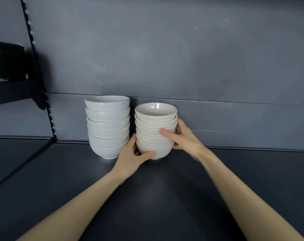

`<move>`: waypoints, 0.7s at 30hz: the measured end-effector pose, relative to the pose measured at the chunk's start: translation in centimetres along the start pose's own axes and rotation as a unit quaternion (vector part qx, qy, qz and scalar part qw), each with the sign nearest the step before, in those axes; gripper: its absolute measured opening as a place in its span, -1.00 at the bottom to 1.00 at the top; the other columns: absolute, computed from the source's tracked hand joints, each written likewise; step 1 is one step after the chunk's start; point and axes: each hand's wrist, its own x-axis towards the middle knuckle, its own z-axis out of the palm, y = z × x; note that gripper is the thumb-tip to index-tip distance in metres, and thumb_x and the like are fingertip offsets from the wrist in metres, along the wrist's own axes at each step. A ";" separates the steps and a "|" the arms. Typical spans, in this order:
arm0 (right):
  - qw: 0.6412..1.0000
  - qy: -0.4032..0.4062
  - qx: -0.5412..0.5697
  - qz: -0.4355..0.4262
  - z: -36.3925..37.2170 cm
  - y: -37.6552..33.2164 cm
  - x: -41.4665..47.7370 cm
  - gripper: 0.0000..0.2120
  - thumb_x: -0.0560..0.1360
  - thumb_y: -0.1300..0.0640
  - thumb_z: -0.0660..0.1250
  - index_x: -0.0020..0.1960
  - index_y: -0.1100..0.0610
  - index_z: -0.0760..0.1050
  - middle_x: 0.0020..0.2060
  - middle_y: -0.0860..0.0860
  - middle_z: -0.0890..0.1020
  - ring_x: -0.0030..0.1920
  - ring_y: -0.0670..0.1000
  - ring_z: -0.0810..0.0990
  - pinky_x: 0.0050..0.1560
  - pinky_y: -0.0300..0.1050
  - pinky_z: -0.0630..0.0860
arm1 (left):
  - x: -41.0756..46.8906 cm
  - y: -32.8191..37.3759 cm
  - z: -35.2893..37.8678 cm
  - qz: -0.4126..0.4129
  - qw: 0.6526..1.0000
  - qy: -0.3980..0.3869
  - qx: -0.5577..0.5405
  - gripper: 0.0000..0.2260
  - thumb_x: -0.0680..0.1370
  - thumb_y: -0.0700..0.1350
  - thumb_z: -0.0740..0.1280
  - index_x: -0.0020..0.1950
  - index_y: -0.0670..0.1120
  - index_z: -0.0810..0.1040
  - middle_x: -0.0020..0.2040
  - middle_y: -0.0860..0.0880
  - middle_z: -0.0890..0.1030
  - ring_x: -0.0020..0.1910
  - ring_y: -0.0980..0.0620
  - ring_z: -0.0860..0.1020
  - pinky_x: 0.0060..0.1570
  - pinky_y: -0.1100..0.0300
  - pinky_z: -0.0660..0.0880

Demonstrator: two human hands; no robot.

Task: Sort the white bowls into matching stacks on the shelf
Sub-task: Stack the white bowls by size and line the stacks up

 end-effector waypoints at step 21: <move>0.999 0.036 0.011 -0.017 0.1 0.5 0.4 -0.16 0.23 -0.18 0.53 0.42 -0.07 0.30 0.22 -0.10 0.56 0.23 -0.06 0.54 0.26 0.08 0.49 | 0.3 0.3 0.6 0.029 0.999 0.023 0.002 -0.53 0.52 -0.16 0.39 0.41 -0.02 0.38 0.26 0.15 0.55 0.21 0.30 0.50 0.07 0.48 0.43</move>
